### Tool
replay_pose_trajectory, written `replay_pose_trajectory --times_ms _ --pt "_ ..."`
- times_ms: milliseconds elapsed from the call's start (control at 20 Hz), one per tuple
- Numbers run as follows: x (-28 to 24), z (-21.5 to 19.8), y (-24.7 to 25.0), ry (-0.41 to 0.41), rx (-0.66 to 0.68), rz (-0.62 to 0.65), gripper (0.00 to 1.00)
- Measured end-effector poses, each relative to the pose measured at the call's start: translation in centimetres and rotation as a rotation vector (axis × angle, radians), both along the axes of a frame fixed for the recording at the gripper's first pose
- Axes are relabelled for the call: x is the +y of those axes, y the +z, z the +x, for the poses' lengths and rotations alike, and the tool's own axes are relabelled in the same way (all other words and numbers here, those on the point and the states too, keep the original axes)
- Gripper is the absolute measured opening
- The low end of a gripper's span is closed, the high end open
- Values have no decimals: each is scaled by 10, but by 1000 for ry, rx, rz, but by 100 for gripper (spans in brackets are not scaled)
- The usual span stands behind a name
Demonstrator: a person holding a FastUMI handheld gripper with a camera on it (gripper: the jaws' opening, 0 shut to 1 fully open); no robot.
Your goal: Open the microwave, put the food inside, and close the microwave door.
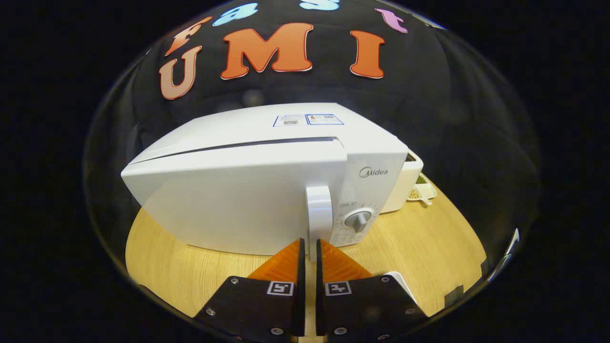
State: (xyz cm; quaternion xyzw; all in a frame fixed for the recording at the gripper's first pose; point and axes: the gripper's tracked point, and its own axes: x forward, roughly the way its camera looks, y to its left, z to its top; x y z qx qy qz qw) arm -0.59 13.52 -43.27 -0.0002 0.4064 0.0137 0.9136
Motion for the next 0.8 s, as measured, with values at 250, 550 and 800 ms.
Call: replay_pose_trajectory --times_ms 250,550,800 --pt "-5 19 12 2 -73 39 10" --pt "-2 13 0 44 -44 -1 10" --pt "10 12 31 102 -142 7 10"
